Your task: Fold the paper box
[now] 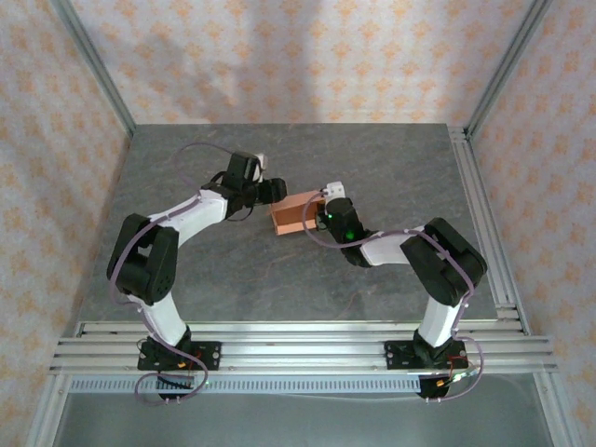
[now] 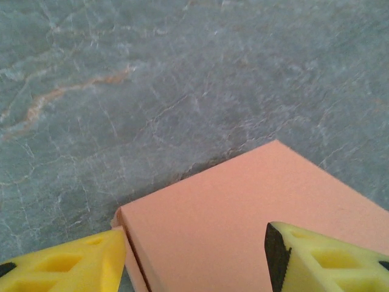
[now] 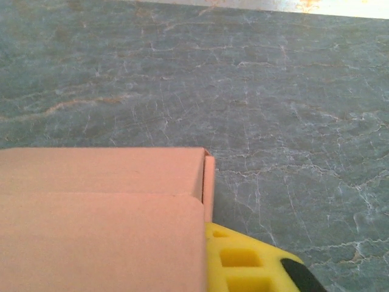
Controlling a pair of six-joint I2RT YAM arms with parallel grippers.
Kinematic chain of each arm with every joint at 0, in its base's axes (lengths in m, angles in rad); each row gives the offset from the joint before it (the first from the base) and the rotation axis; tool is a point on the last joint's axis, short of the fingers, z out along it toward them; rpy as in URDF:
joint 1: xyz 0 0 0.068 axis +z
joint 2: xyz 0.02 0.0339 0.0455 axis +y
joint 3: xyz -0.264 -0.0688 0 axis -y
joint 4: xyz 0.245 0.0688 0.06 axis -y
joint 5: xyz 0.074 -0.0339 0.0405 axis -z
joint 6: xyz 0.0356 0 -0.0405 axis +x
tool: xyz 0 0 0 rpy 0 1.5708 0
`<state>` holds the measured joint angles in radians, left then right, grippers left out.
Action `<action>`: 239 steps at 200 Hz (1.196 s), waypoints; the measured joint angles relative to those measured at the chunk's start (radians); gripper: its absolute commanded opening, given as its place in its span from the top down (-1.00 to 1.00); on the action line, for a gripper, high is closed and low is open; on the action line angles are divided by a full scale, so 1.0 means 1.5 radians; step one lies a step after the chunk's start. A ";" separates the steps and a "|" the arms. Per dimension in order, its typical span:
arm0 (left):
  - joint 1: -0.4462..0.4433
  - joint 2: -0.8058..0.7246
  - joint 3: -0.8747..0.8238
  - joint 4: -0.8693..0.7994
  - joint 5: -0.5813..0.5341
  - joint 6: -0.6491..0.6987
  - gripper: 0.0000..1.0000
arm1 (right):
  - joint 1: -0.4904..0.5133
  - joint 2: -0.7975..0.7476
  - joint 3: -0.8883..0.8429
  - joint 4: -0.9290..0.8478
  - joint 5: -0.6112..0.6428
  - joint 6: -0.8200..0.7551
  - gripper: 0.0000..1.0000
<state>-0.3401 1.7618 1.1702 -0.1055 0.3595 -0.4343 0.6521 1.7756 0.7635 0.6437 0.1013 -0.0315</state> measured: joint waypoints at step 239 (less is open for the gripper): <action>-0.010 0.023 -0.029 0.001 -0.001 -0.009 -0.25 | -0.049 -0.127 0.122 -0.239 -0.059 0.060 -0.66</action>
<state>-0.3550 1.7962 1.1267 -0.1040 0.3584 -0.4480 0.5785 1.5856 0.9470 0.2859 0.0128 0.0582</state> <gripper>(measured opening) 0.628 0.854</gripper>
